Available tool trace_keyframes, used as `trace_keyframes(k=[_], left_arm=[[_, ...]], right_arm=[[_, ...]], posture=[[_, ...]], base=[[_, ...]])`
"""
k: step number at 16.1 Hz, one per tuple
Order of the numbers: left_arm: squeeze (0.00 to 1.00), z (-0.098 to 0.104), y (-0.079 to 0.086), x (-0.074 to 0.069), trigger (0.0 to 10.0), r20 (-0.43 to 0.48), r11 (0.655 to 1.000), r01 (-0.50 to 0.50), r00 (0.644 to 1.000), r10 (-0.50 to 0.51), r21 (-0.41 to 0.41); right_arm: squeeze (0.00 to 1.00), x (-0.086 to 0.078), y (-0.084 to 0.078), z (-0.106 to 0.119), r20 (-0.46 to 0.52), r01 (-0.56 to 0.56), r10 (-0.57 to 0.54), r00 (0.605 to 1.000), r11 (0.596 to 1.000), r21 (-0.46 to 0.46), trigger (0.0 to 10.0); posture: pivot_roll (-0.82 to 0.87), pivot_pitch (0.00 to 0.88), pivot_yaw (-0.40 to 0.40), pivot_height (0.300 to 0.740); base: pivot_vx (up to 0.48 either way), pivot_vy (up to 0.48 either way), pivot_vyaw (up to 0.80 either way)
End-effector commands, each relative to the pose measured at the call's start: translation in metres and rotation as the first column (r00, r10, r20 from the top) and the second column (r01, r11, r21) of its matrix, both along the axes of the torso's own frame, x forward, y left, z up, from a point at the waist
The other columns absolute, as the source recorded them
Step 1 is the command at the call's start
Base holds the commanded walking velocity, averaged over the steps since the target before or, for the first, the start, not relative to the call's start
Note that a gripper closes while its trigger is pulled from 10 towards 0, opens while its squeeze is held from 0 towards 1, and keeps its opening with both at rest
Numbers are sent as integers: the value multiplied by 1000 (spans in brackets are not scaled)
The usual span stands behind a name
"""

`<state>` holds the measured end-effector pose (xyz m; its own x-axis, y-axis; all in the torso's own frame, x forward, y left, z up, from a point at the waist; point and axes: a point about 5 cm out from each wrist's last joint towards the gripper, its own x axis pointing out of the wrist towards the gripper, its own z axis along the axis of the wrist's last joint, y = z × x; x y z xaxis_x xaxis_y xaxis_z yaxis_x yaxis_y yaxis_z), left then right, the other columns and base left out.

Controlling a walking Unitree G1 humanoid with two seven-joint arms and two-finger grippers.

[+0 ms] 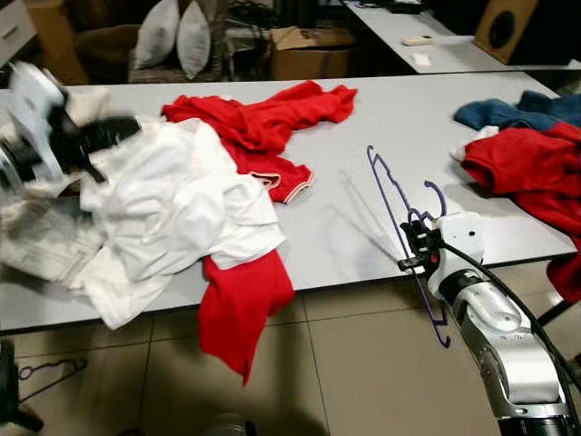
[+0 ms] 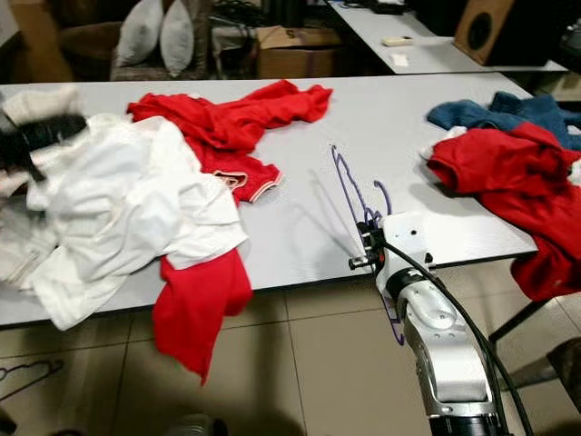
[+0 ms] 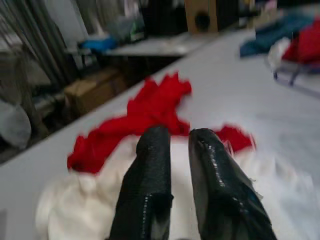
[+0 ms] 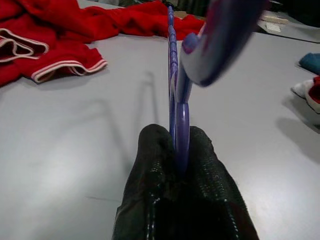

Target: Hang hanger

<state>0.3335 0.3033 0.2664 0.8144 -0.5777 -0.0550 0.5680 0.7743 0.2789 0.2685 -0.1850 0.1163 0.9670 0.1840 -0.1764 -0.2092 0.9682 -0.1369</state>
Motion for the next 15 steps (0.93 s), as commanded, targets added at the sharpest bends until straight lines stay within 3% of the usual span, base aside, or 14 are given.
trace_keyframes(k=[1, 2, 5, 8, 9, 11, 13, 15], left_arm=[[1000, 8, 1, 5, 10000, 21, 997, -13, 1000, 15, -79], [1000, 10, 1, 7, 10000, 29, 995, -19, 999, 22, -98], [1000, -18, -25, 23, 10000, -113, 999, 9, 994, -14, -44], [1000, -26, -39, 31, 10000, -119, 996, 1, 993, -11, -86], [8, -33, -45, 34, 10000, -142, 998, -7, 990, -3, -70], [0, -45, -49, 38, 10000, -172, 998, -59, 983, 58, 1], [0, -55, -46, 38, 10000, -182, 986, -100, 976, 124, 137], [0, -50, -41, 39, 10000, -130, 981, -147, 978, 163, 124]], right_arm=[[0, -1, -3, 0, 0, 7, -7, 1000, 1000, -2, 10000], [0, -2, -3, 0, 0, 8, -8, 1000, 1000, -2, 10000], [0, -2, -3, 1, 7, 18, -18, 1000, 1000, -1, 10000], [0, -4, -6, 1, 7, 35, -35, 999, 999, 3, 10000], [0, -5, -6, 0, 6, 32, -32, 999, 999, 0, 10000], [0, -4, -5, 1, 7, 31, -31, 999, 1000, 1, 10000], [0, -3, -5, 1, 8, 31, -31, 999, 1000, 1, 10000], [0, -4, -5, 1, 7, 30, -30, 1000, 1000, 2, 10000]], posture=[[63, 0, 9, 740], [63, 0, 9, 740], [39, 0, 34, 740], [33, 0, 40, 740], [33, 0, 40, 740], [32, 0, 41, 740], [33, 0, 41, 740], [38, 0, 37, 740]], base=[[0, 0, 0], [0, 0, 0], [0, 0, 0], [0, 0, 0], [0, 0, 0], [0, 0, 0], [0, 0, 0], [0, 0, 0]])
